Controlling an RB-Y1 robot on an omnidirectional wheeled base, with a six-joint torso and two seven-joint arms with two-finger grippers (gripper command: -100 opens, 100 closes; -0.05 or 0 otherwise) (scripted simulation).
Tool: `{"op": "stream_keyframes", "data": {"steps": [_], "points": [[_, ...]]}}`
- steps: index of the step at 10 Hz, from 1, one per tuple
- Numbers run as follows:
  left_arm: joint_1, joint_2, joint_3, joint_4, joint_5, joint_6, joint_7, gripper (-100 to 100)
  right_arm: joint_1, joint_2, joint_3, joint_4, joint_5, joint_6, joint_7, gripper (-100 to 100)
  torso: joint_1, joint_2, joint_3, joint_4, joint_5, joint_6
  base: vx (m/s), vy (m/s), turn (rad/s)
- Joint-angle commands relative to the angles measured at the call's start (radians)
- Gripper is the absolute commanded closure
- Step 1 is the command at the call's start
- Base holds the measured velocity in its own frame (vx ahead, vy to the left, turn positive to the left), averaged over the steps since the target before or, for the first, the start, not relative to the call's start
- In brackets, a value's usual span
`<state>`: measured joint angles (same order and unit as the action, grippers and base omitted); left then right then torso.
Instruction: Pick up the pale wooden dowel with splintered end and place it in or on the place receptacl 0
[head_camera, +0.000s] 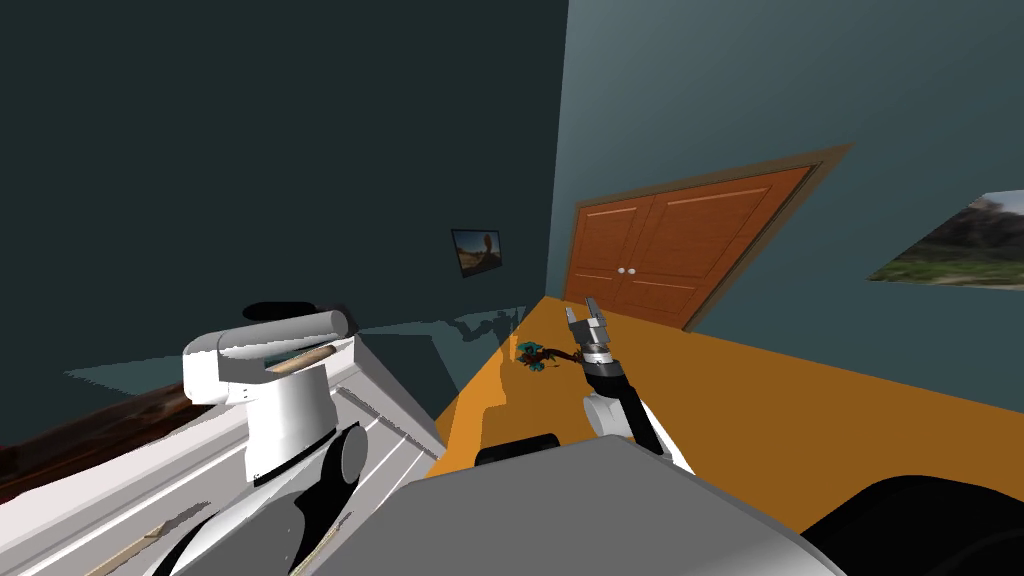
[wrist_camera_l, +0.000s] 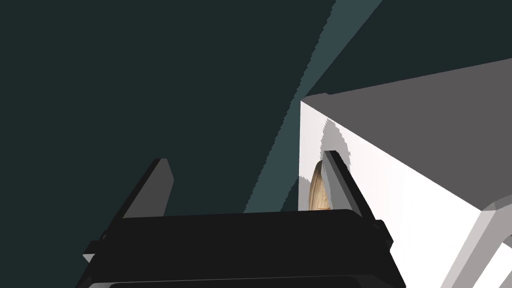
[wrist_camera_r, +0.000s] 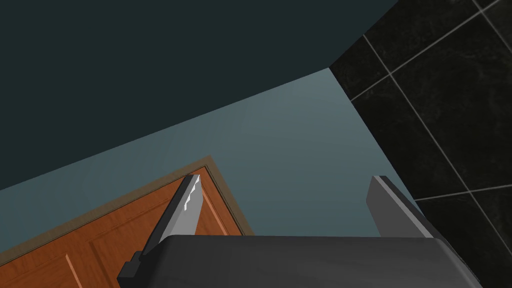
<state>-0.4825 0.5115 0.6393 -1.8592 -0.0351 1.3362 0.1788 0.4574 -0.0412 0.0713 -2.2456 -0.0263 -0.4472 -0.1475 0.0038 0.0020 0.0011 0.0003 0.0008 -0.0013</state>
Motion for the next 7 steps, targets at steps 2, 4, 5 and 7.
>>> {"op": "stream_keyframes", "data": {"steps": [2, 4, 5, 7], "points": [[-0.033, 0.035, 0.01, 0.042, -0.001, 0.08, -0.007, -100, 0.0, 0.0, 0.0, 0.0, 0.0, 0.0, 0.0, 0, 0.0, 0.0, 0.0, 0.0, 0.0, 0.0, -0.005, 0.061, -0.065], [-0.053, 0.059, 0.016, 0.071, -0.001, 0.136, -0.012, -100, 0.0, 0.0, 0.0, 0.0, 0.0, 0.0, 0.0, 0, 0.002, 0.001, 0.0, 0.0, 0.001, 0.0, -0.005, 0.075, -0.062], [-0.053, 0.059, 0.016, 0.071, -0.001, 0.163, -0.012, -100, 0.0, 0.0, 0.0, 0.0, 0.0, 0.0, 0.0, 0, 0.003, 0.0, 0.0, 0.0, 0.001, 0.0, 0.002, 0.072, -0.044], [-0.071, 0.083, 0.02, 0.099, -0.002, 0.216, -0.016, -100, 0.0, 0.0, 0.0, 0.0, 0.0, 0.0, 0.0, 0, 0.002, 0.0, 0.0, 0.0, 0.001, 0.0, 0.0, 0.07, -0.059]]}}
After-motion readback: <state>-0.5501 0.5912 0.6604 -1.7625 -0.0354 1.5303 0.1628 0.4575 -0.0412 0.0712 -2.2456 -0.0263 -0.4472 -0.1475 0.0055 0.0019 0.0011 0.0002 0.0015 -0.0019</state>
